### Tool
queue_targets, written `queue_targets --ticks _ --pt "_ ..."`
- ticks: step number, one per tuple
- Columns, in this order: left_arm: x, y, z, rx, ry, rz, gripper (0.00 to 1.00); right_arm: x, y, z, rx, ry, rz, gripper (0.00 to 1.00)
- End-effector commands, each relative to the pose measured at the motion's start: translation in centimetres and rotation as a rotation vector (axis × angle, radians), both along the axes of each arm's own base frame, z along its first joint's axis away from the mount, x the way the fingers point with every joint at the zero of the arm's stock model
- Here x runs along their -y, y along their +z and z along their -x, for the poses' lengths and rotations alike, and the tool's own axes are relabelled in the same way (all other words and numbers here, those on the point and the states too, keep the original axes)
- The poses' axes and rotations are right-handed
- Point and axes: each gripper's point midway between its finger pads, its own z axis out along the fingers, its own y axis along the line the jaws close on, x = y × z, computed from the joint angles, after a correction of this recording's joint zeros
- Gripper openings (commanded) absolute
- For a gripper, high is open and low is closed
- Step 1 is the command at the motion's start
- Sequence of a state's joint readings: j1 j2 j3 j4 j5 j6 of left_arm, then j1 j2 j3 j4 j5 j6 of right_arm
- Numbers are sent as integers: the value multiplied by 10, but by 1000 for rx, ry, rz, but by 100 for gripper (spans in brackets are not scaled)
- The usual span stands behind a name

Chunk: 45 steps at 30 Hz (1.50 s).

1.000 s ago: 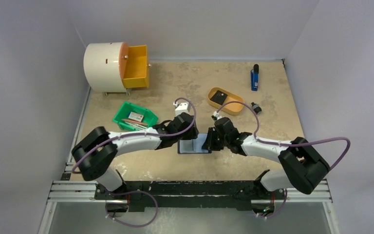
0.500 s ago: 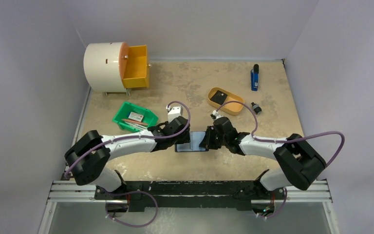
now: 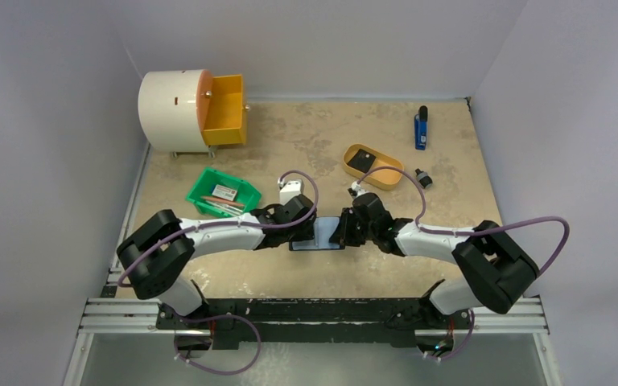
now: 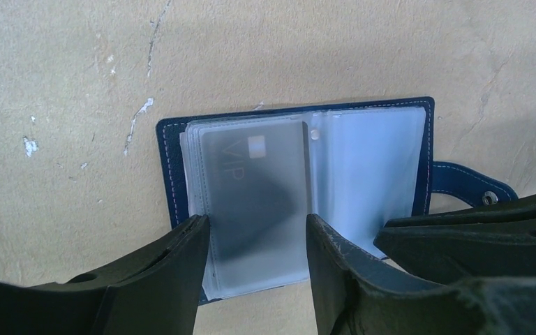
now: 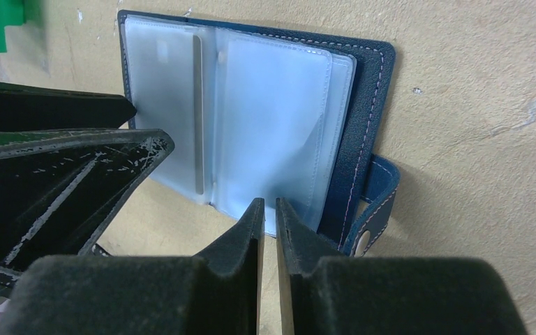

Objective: Put the credit cards into the card holder
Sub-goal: Open the card holder at the center of the board.

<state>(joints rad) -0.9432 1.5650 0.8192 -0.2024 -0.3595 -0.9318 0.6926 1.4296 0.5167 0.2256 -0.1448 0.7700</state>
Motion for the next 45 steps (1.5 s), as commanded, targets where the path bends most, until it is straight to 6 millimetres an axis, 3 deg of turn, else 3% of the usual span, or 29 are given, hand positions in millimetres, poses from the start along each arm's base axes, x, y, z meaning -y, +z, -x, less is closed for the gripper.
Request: queue_targets --ticks 1,11,19,26,33,45 --pt "14 8 -4 17 -20 47 52 21 -25 8 -41 -33 103 14" --pt "28 5 -4 4 -59 85 47 20 -27 8 -47 -29 102 13" --pt "42 13 -7 17 -88 135 45 20 -27 9 -51 -26 105 13" --pt "43 15 -8 19 -88 136 44 21 -28 11 -56 -21 106 13" --pt "51 35 -11 57 -105 187 44 20 -27 11 -57 -19 104 13" --pt "60 44 -10 66 -147 220 44 19 -25 7 -46 -24 103 13"
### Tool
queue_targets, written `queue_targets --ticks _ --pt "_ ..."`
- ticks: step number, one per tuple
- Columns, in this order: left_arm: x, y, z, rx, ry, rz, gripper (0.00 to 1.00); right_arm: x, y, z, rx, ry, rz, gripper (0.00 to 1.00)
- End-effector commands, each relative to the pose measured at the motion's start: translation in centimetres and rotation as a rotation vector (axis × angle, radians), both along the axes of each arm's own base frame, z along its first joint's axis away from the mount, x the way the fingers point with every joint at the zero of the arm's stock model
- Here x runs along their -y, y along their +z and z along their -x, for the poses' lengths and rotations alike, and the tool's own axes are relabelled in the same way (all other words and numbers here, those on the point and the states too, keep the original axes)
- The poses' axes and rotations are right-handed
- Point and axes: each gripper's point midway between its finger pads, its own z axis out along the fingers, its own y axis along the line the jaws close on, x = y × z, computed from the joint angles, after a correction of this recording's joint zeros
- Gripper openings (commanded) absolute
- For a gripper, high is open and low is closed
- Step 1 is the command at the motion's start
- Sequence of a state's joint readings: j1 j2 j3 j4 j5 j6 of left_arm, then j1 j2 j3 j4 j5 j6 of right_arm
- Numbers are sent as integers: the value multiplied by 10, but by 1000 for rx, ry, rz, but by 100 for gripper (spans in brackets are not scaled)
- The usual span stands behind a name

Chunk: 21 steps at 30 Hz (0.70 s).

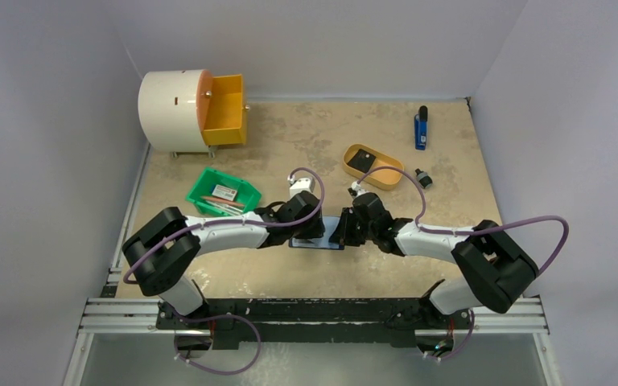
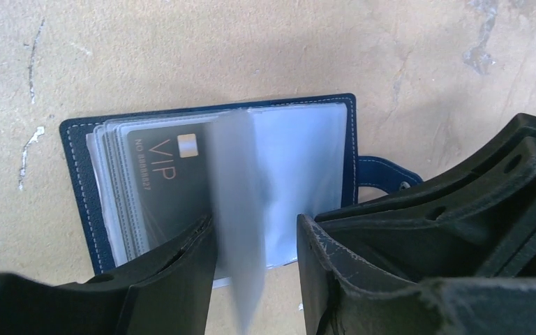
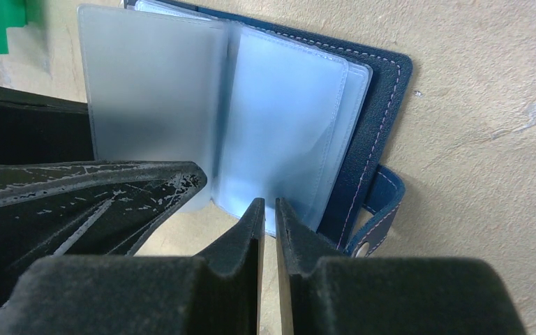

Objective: Put the credit cards into the card holder
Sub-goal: Open the card holder at the center of the board.

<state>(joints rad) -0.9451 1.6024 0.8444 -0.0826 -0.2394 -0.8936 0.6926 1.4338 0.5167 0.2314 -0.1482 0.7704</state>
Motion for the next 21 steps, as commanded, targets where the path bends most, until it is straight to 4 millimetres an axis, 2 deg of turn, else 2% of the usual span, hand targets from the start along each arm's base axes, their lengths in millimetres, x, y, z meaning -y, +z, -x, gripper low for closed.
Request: queue_targets --ticks 1,8,11,13,17,21 --pt "23 35 -9 63 -42 106 44 20 -25 8 -46 -26 107 13" --pt "28 35 -7 51 -60 118 43 20 -24 7 -43 -27 107 14" --pt "28 40 -12 69 -43 116 38 20 -24 7 -44 -27 107 14" --pt "19 39 -15 78 -6 84 31 20 -23 6 -41 -29 107 14" --pt "-6 33 -18 92 72 -2 11 20 -22 6 -39 -29 107 13" --pt "-24 30 -18 104 126 -49 6 19 -22 5 -37 -30 105 13"
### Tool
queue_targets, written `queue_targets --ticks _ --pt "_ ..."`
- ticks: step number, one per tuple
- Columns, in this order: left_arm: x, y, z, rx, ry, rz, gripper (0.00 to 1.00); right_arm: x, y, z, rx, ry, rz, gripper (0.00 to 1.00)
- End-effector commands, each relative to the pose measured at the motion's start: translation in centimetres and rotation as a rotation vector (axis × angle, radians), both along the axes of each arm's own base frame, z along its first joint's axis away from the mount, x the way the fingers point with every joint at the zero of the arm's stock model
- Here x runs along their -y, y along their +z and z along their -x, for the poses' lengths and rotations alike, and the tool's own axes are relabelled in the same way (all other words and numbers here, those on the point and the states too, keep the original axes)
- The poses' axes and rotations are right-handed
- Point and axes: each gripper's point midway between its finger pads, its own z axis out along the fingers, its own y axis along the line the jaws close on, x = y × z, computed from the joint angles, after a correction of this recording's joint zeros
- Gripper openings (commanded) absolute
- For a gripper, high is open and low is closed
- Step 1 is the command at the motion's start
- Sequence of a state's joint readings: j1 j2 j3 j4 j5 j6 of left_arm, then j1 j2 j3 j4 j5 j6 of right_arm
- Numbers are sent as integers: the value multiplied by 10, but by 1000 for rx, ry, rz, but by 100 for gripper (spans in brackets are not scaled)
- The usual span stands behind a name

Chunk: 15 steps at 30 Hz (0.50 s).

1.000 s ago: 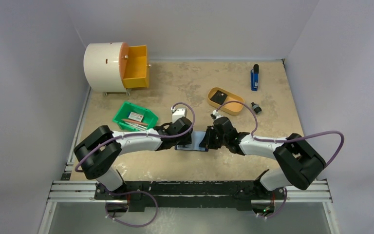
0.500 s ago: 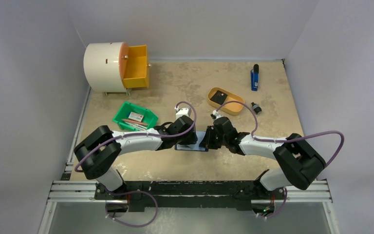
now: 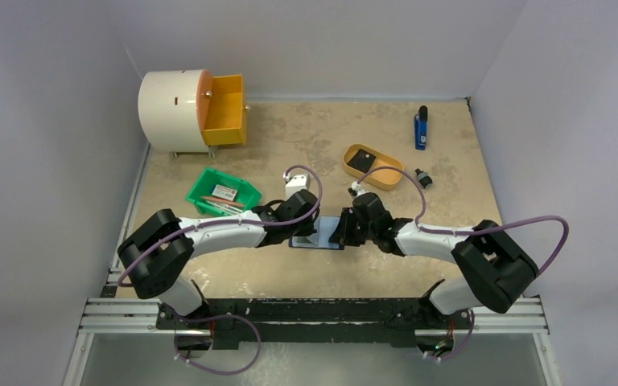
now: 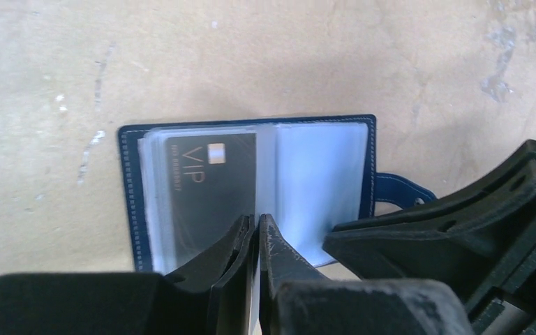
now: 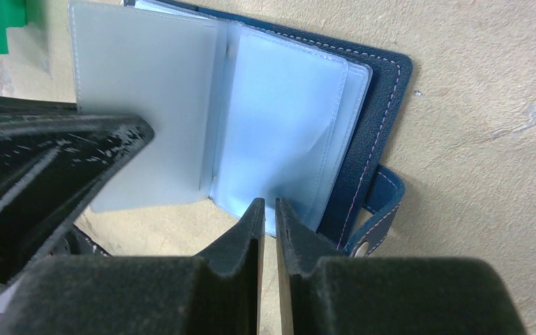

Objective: Put the credit cards into the card holder
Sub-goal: Open the card holder at the center of the board.

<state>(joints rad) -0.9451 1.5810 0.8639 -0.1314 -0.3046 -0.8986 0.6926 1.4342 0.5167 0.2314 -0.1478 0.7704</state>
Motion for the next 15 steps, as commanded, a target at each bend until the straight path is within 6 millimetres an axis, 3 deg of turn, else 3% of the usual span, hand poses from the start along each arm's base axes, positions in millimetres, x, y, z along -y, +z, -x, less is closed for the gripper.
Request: queue_targets --ticks 1,11,15 --pt "-18 20 -11 74 90 -27 6 19 -22 6 -37 -29 105 13" --pt "-55 12 -9 90 166 -163 10 21 -21 4 -33 -37 110 14" --pt "-70 19 -10 120 193 -209 12 20 -18 3 -30 -40 105 14"
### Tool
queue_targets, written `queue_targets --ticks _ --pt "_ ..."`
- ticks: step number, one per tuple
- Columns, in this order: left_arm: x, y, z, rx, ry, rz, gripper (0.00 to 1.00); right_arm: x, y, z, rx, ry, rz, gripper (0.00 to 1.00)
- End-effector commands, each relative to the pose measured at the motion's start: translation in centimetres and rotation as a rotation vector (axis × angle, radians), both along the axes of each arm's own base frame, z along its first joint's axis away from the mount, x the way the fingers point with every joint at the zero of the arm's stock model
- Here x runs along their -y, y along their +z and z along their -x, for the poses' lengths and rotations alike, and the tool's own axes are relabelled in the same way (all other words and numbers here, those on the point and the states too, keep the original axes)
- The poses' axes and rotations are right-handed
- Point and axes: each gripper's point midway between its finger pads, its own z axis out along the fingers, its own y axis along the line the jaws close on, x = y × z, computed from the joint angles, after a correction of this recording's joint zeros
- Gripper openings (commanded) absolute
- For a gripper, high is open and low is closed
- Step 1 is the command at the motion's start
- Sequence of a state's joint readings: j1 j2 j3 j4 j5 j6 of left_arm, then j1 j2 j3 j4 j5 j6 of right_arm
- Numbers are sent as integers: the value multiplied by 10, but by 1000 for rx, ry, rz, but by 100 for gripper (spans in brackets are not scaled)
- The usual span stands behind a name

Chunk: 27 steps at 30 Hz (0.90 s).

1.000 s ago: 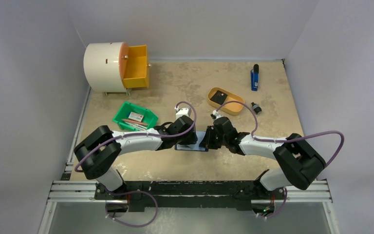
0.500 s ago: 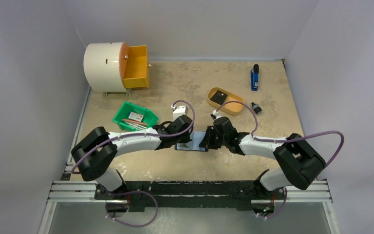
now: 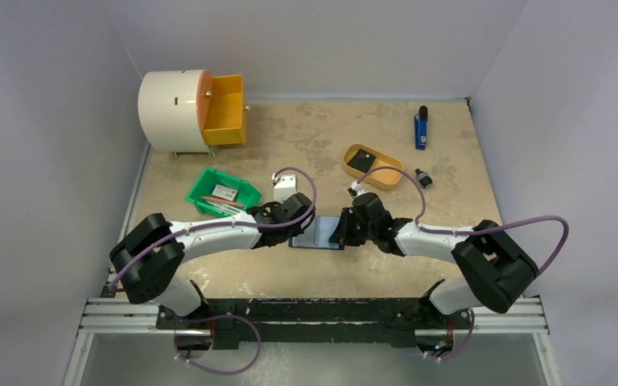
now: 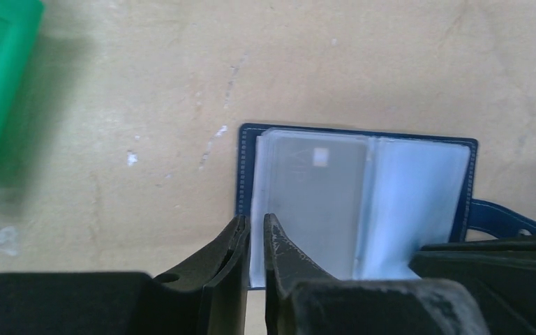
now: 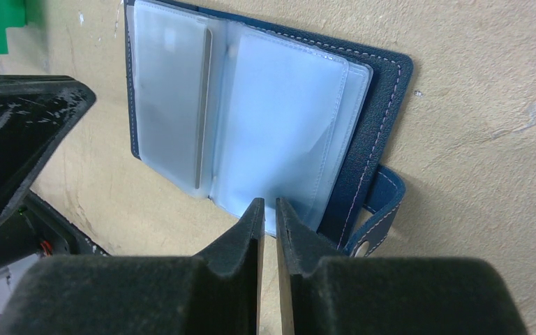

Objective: Put the credit cards into the card holder
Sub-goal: Open the card holder at the center of the board, then pick up the credit card from the storage box.

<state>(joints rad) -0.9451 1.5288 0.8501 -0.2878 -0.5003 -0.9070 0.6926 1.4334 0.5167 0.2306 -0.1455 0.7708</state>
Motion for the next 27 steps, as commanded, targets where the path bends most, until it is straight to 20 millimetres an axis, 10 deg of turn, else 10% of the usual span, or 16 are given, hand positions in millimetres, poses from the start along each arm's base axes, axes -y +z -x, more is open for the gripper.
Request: queue_targets --ticks 1,16,27 --pt "-24 25 -6 85 73 -40 13 19 -16 3 -27 -37 101 15" --pt "3 79 -9 194 -19 181 41 16 51 -11 79 -29 81 27" --pt "-15 100 -7 278 37 256 46 32 155 -55 330 -158 114 32"
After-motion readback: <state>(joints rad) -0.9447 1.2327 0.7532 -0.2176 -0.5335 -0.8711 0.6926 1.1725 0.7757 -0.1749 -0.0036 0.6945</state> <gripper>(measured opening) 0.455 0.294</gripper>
